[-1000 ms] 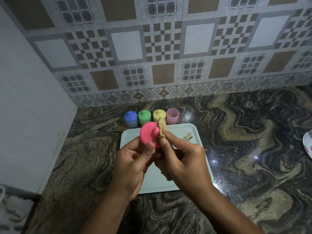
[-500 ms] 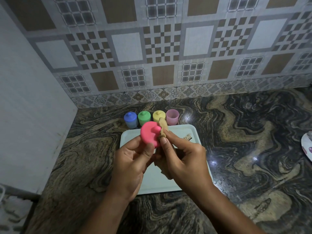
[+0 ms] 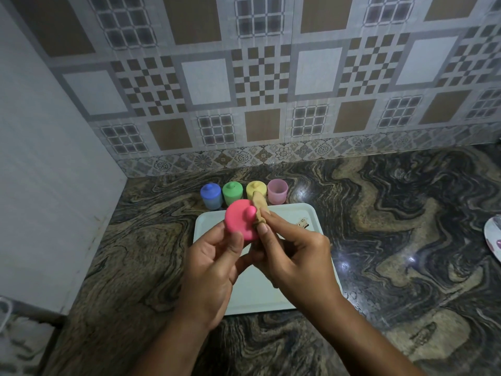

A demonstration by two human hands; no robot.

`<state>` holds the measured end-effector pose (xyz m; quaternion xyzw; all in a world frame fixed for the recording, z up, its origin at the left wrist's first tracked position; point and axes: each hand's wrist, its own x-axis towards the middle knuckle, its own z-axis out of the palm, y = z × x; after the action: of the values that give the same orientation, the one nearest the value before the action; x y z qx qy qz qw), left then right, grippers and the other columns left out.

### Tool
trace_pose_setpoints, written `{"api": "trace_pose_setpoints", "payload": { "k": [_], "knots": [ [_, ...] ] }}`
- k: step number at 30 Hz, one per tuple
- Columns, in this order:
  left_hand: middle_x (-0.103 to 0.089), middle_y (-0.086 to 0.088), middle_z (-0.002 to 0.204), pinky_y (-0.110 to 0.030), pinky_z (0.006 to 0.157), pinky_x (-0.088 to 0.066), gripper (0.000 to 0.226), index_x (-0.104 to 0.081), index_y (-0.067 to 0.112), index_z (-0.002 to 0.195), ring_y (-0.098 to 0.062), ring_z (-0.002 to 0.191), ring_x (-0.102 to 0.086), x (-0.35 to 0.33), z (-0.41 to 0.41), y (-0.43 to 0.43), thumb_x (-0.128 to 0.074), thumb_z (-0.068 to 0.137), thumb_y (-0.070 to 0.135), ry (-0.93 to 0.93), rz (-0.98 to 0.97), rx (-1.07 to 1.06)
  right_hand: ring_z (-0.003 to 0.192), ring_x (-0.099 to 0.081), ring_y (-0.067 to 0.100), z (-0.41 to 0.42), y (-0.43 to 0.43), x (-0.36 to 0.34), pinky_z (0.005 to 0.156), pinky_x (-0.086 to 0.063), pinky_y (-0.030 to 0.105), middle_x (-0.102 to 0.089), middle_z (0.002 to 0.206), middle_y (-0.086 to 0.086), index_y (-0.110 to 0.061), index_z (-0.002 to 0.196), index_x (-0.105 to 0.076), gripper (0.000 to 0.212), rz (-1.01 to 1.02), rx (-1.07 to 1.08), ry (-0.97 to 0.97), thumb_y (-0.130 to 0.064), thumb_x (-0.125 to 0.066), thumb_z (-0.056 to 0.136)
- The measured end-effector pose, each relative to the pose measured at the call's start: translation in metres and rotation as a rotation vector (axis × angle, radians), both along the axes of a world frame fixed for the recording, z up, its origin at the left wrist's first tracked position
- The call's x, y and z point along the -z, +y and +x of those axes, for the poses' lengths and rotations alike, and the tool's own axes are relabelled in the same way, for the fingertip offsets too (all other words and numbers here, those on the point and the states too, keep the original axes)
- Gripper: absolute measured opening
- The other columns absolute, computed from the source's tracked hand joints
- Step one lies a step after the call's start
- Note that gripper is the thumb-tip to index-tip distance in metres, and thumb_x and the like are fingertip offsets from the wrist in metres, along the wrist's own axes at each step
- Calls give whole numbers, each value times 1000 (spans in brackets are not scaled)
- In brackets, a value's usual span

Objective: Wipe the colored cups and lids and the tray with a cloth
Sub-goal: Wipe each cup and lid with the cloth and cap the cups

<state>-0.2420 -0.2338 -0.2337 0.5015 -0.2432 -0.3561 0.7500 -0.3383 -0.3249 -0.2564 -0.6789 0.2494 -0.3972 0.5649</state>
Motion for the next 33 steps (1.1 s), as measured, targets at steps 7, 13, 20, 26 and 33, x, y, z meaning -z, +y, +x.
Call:
{"api": "trace_pose_setpoints", "payload": {
  "k": [7,13,20,26,33],
  "knots": [
    [-75,-10,93,-22,51,-48,33,-79,15,89,-13,77,-68,-3,9,-2,-52,90,36,107,88,-81,45,-53,2,0,-1,-5,49,-43,21,-68,70,-23,-29,121,-75,25,4,-5,28,-23,-66,100],
    [-71,-14,119,-34,79,-58,30,-71,11,114,-23,109,-68,1,5,1,-59,93,29,1,-3,6,59,-58,-5,3,1,-1,62,-47,21,-61,81,-28,-28,123,-74,29,-10,-1,-8,-29,-66,95],
    [-73,-8,80,-20,44,-42,43,-79,15,82,-10,61,-61,-4,7,-2,-51,86,47,132,107,-105,48,-56,0,3,3,-2,51,-44,18,-60,75,-28,-27,122,-75,24,37,-49,11,-22,-63,101],
    [-69,-13,122,-36,84,-58,47,-70,13,118,-22,113,-67,2,8,3,-72,81,42,-14,-14,14,52,-55,0,1,4,-5,56,-48,24,-63,77,-32,-32,122,-75,27,-2,-28,-1,-20,-66,99],
    [-75,-4,90,-18,46,-44,25,-79,16,88,-6,70,-65,-4,9,1,-56,88,26,172,88,-40,46,-50,8,1,3,3,46,-46,32,-64,63,-18,-24,118,-75,23,-77,-13,-38,-20,-64,98]
  ]
}}
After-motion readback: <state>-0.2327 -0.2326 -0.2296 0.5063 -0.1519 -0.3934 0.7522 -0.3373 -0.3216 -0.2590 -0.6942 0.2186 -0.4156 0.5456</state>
